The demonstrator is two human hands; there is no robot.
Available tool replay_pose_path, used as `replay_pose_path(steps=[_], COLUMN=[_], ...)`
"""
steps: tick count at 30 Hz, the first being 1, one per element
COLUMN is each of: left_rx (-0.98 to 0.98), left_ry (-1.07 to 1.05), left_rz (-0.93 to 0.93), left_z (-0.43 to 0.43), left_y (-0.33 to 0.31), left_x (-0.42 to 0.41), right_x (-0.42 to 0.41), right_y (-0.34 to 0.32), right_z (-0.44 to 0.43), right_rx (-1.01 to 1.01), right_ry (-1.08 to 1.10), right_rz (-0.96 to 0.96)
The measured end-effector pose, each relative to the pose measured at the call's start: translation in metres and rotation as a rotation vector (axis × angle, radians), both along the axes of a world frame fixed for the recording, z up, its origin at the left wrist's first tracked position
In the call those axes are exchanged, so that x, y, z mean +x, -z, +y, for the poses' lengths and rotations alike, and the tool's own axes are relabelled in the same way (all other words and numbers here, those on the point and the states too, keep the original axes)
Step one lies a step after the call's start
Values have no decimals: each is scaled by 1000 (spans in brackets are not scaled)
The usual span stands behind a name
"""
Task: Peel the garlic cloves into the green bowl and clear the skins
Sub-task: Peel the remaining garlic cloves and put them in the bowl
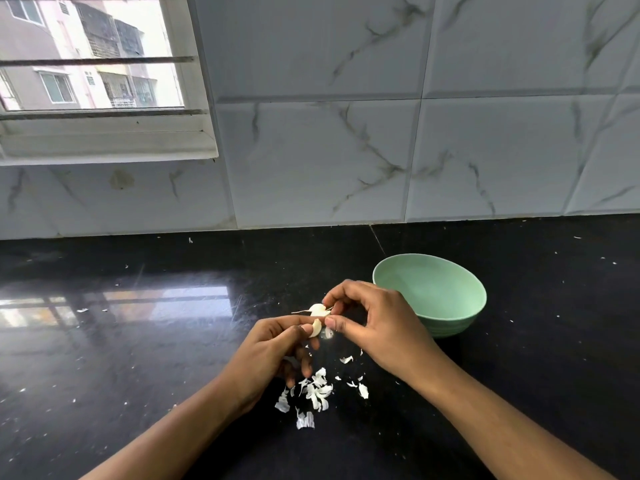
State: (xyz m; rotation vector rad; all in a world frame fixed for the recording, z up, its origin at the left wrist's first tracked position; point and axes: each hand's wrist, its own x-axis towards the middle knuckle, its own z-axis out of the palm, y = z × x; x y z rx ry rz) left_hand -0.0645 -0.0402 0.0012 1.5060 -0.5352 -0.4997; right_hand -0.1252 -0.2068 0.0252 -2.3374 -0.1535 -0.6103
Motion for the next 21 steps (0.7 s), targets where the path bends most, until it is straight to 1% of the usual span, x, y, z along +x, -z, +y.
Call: replay_pose_path(steps=[7,13,17,21], left_rx=[28,53,35,51], left_ry=[78,47,-5,14], left_rz=[-41,-71,-71,-92], left_z=[2,4,4,5], left_y=[1,2,2,3], left_x=[1,2,3,4], right_x=[2,1,2,1], right_y=[6,3,2,2], right_z=[2,1,-1,-1], right_rx=[-48,-89,-22,37], right_ry=[-39,-28,-22,-35], right_rz=[32,47,94,115])
